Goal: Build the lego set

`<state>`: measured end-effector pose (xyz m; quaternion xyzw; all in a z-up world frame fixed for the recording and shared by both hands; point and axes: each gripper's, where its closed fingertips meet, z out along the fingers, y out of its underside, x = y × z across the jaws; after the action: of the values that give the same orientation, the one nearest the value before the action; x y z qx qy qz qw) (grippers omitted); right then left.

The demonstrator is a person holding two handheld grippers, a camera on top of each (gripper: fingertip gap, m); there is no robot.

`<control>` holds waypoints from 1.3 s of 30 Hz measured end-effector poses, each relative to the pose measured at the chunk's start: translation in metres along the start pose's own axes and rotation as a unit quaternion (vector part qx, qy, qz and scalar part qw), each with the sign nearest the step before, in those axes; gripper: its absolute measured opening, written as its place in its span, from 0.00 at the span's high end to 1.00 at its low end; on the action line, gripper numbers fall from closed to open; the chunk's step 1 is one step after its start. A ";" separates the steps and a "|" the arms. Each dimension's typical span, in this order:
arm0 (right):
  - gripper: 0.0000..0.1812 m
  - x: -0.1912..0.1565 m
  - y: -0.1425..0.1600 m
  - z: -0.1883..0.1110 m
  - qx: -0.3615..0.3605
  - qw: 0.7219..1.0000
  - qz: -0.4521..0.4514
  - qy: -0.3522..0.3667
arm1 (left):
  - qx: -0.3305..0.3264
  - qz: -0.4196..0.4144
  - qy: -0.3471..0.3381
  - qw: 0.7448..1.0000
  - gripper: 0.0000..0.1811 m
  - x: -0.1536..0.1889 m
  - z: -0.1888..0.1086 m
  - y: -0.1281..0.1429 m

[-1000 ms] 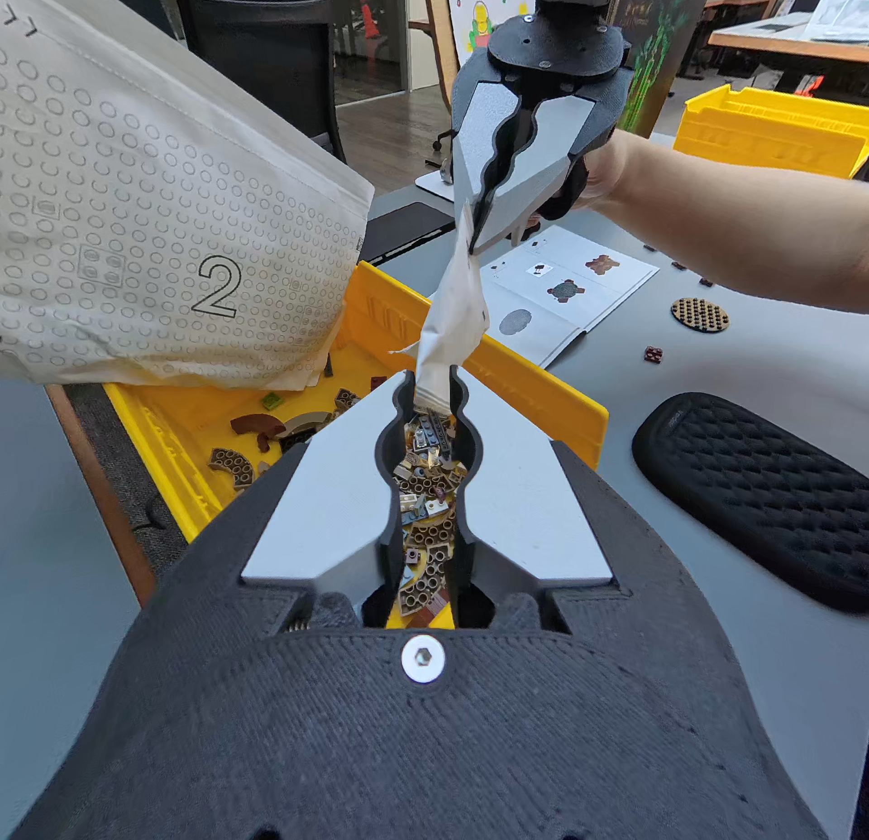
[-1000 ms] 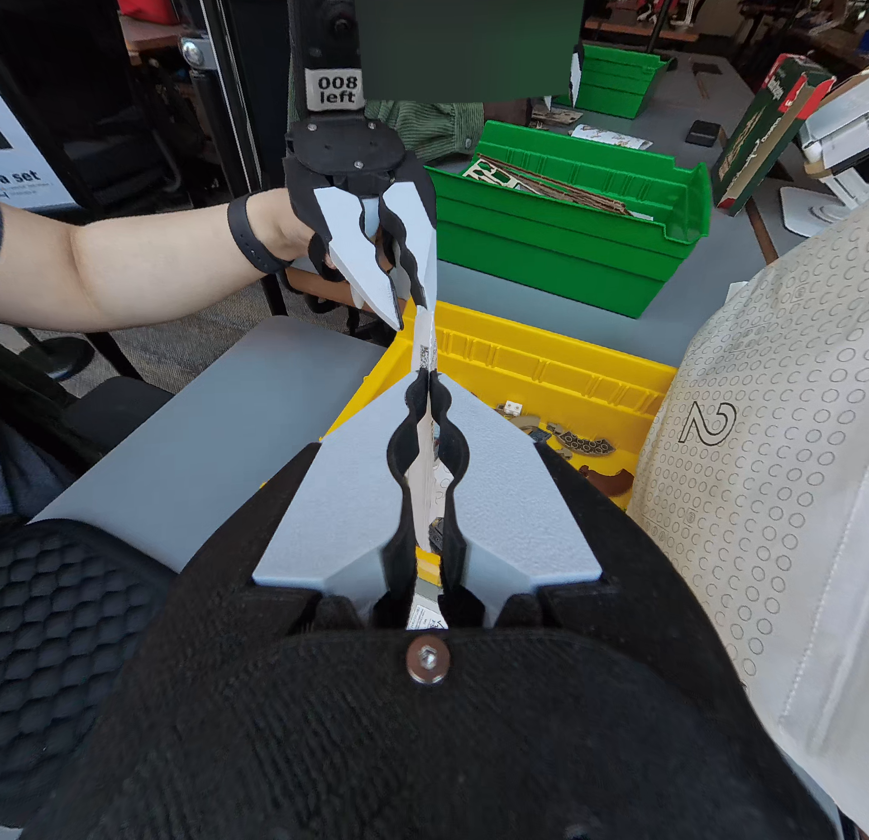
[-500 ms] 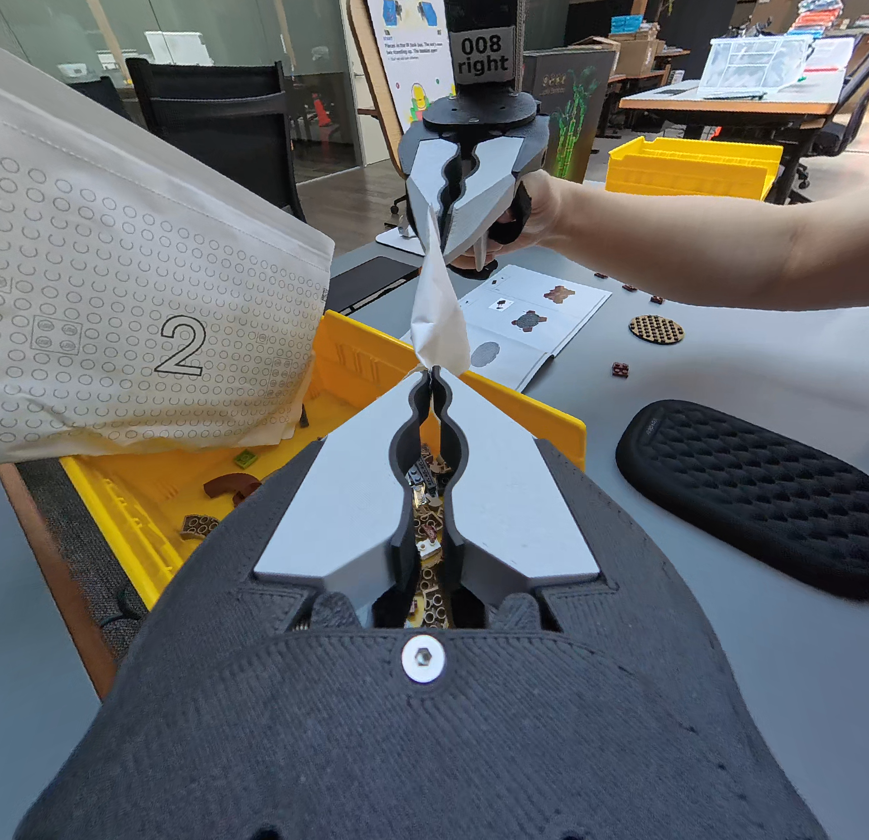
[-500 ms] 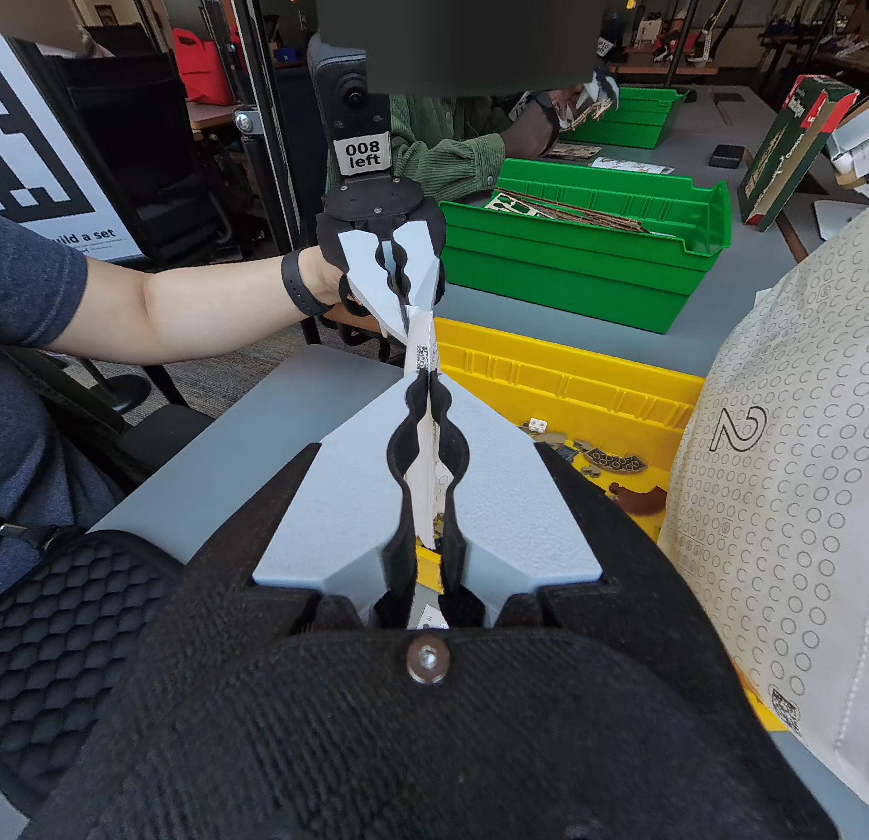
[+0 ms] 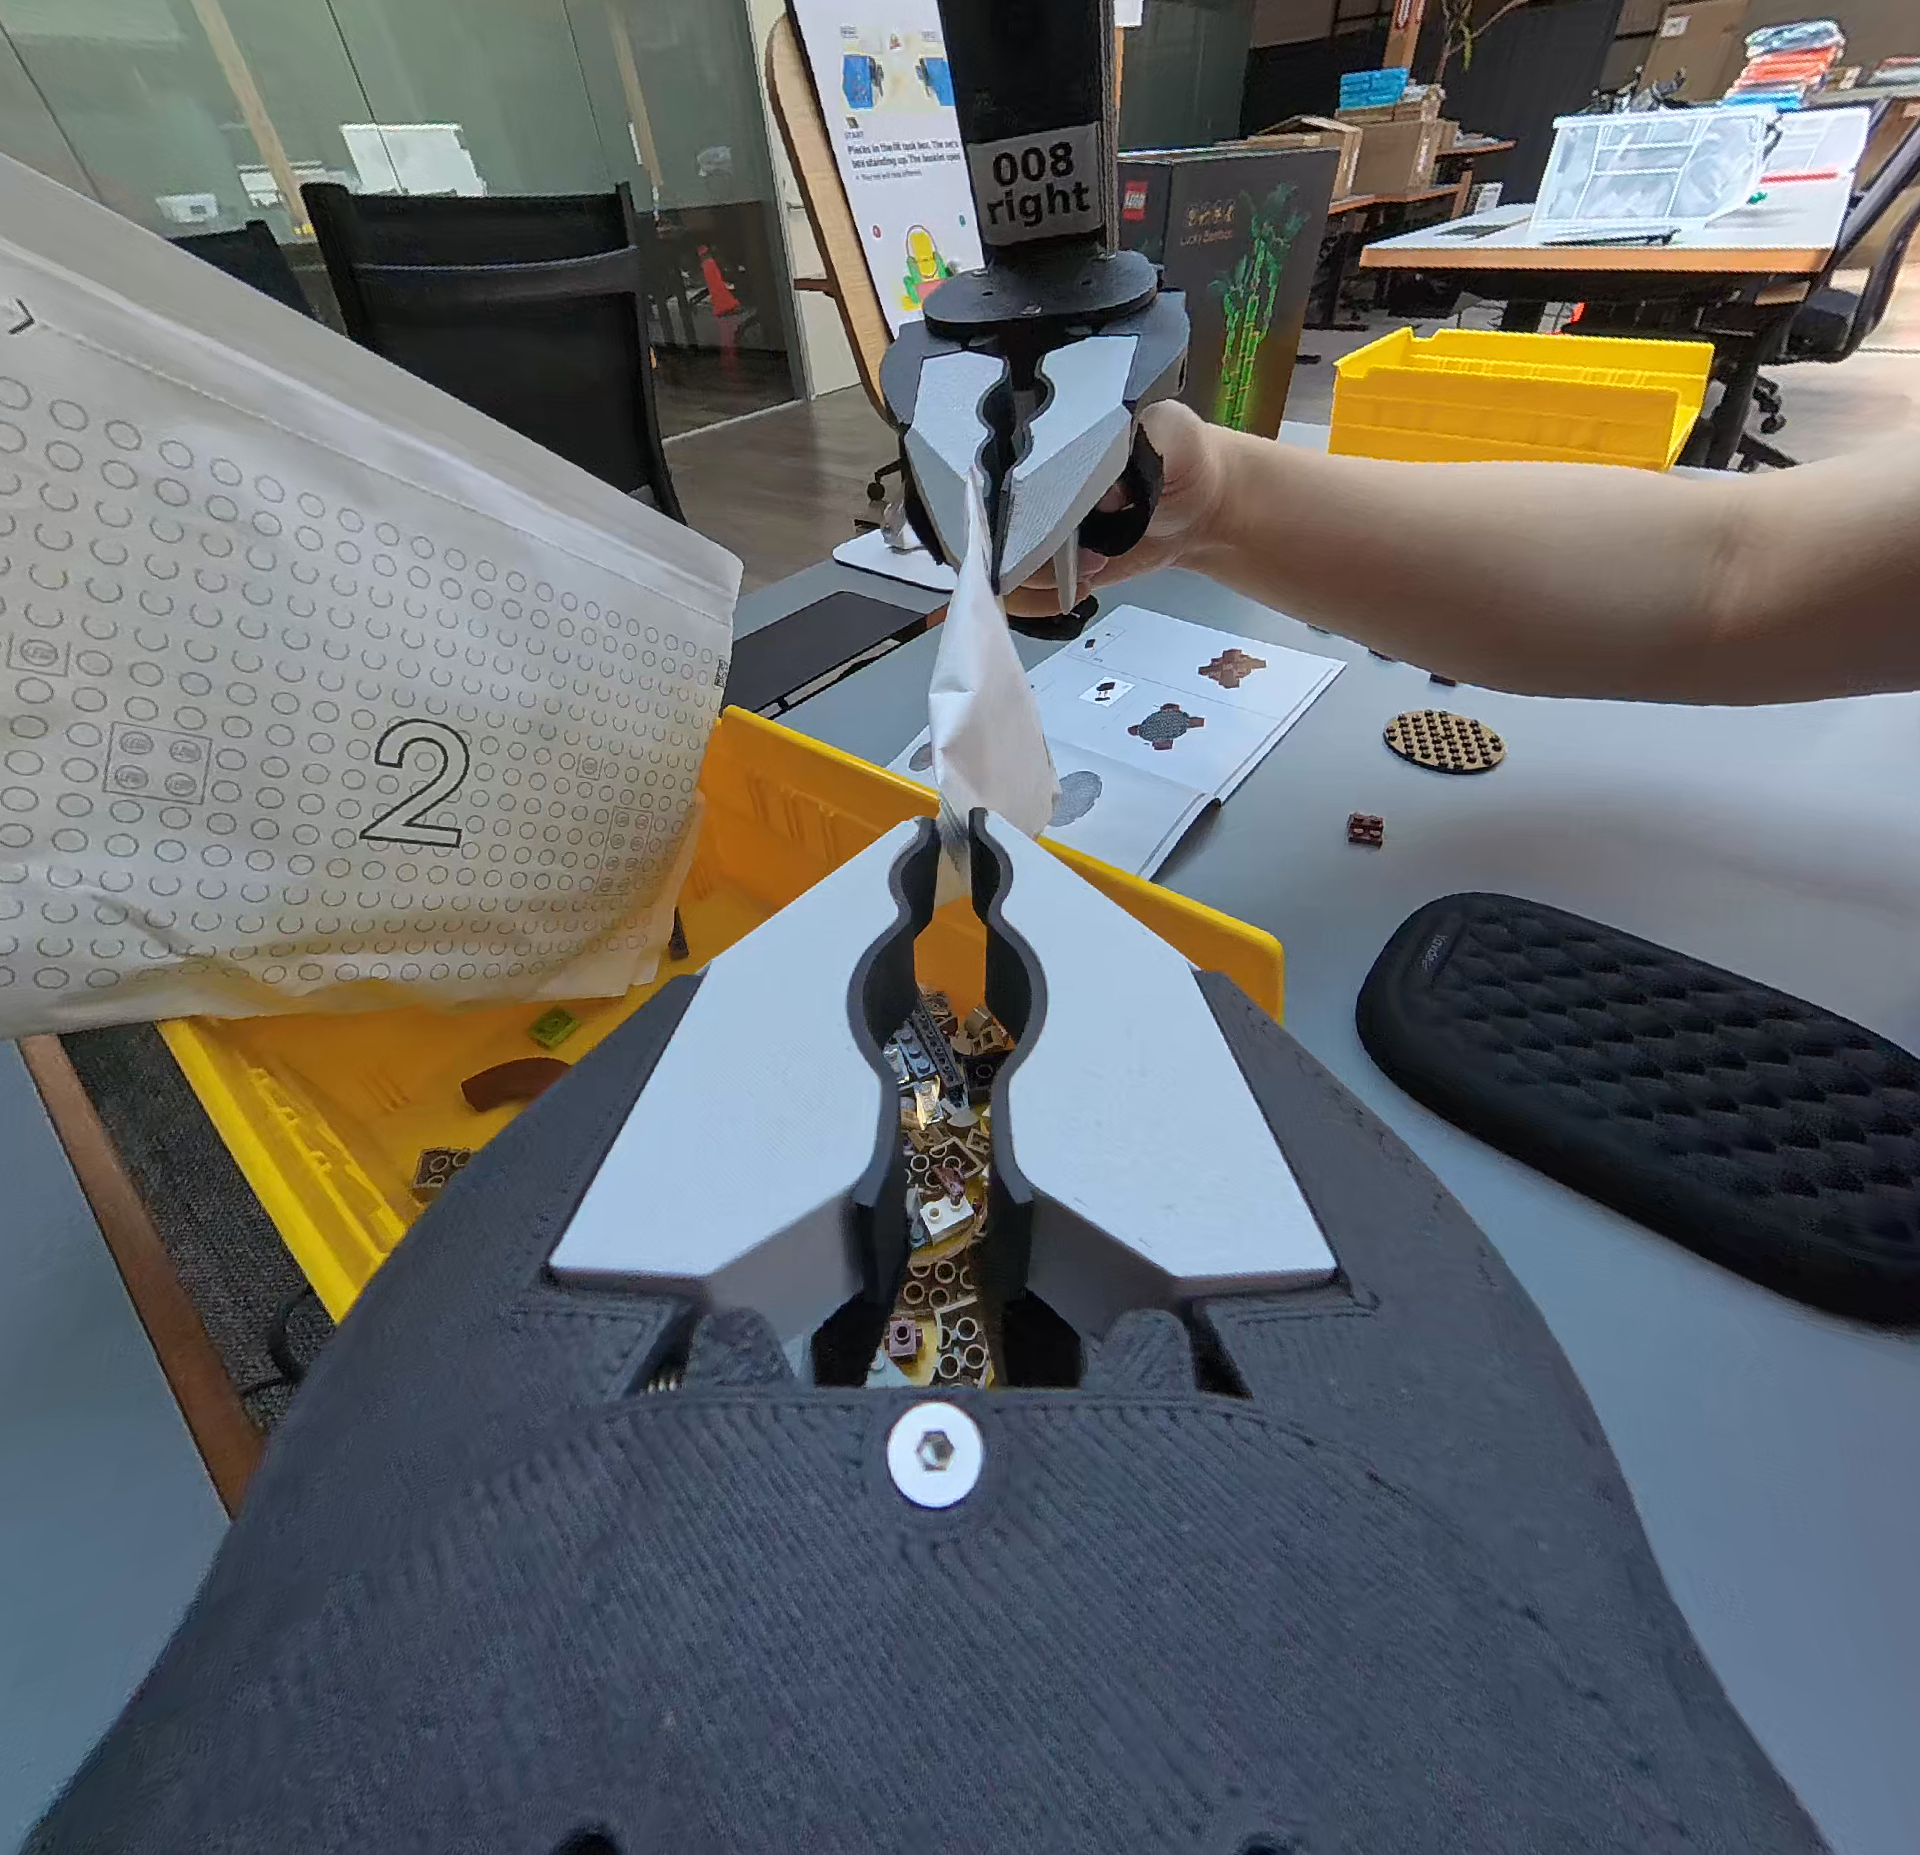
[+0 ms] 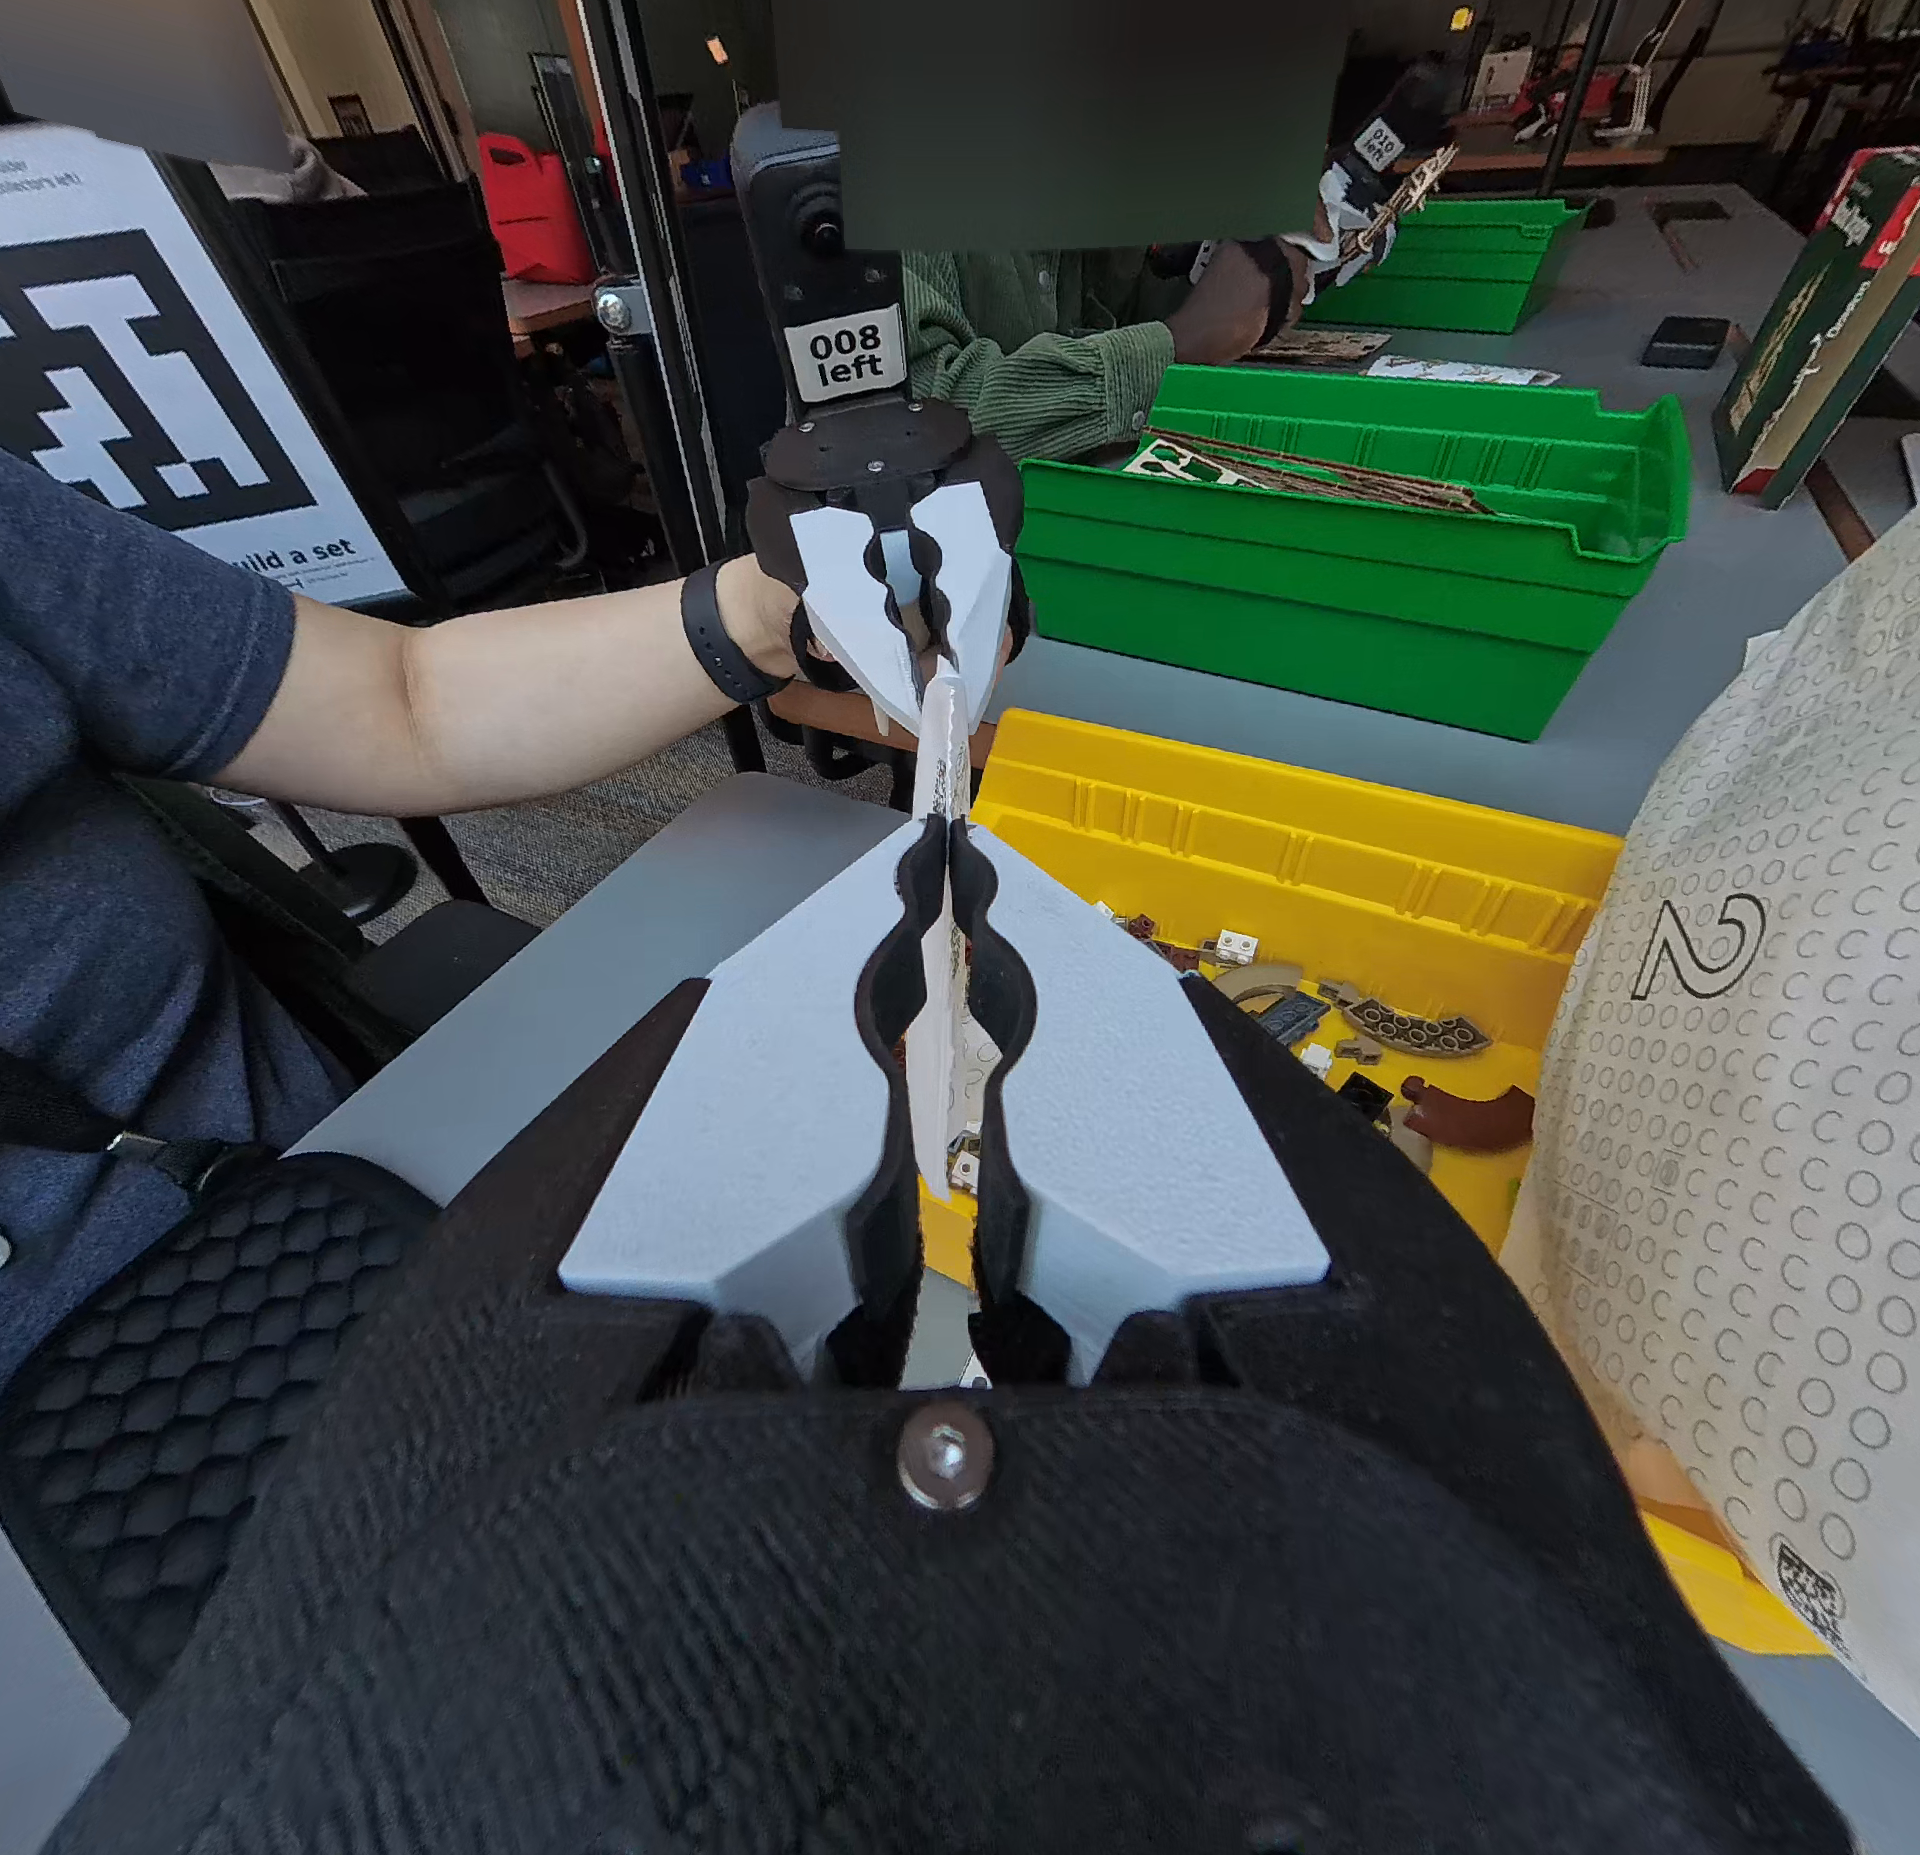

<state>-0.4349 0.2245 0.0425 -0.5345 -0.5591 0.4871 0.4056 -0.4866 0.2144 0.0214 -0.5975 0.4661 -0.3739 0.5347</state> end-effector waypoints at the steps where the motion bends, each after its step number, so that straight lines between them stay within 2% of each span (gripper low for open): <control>1: 1.00 0.001 0.000 0.000 0.002 1.000 0.001 0.001 | 0.000 -0.003 -0.001 1.000 0.97 -0.001 0.001 0.001; 4: 1.00 0.003 -0.001 0.002 0.010 1.000 0.005 0.000 | -0.006 -0.006 -0.005 1.000 0.99 -0.002 0.005 0.002; 7: 1.00 0.006 0.007 0.009 -0.014 1.000 -0.004 0.010 | -0.030 0.009 -0.044 0.999 1.00 -0.014 0.009 0.006; 12: 1.00 0.014 0.001 0.001 0.003 0.999 0.000 0.032 | -0.008 0.003 -0.014 1.000 1.00 -0.003 0.003 -0.003; 14: 1.00 0.025 0.005 0.002 -0.006 0.998 0.006 0.068 | -0.017 -0.014 -0.016 1.000 1.00 -0.004 0.005 -0.002; 15: 0.96 0.031 0.010 0.003 -0.022 0.995 -0.006 0.095 | -0.033 -0.025 -0.031 0.999 1.00 -0.009 0.007 0.002; 17: 0.74 0.040 0.017 0.003 -0.045 0.987 -0.042 0.150 | -0.063 -0.080 -0.065 0.993 1.00 -0.023 0.008 0.011; 18: 0.67 0.042 0.017 0.002 -0.049 0.982 -0.061 0.173 | -0.068 -0.120 -0.076 0.988 1.00 -0.029 0.008 0.014; 20: 0.61 0.041 0.019 -0.001 -0.059 0.965 -0.125 0.223 | -0.050 -0.204 -0.087 0.974 1.00 -0.037 0.006 0.013; 23: 0.58 0.041 0.029 -0.005 -0.094 0.928 -0.207 0.296 | 0.002 -0.291 -0.075 0.954 1.00 -0.040 0.002 0.002; 26: 0.58 0.041 0.038 0.000 -0.122 0.901 -0.245 0.337 | 0.022 -0.343 -0.071 0.936 1.00 -0.041 0.003 -0.003; 30: 0.68 0.043 0.032 -0.001 -0.129 0.868 -0.284 0.386 | 0.043 -0.403 -0.046 0.913 1.00 -0.039 0.004 -0.010; 35: 0.80 0.040 0.022 -0.003 -0.098 0.864 -0.281 0.406 | 0.044 -0.424 -0.040 0.904 1.00 -0.037 0.005 -0.010; 39: 0.85 0.037 0.018 -0.005 -0.074 0.864 -0.277 0.415 | 0.051 -0.447 -0.030 0.893 1.00 -0.038 0.006 -0.007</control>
<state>-0.4302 0.2610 0.0237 -0.5392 -0.4985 0.0451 0.6773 -0.4909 0.2526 0.0291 -0.7256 0.1140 -0.5787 0.3544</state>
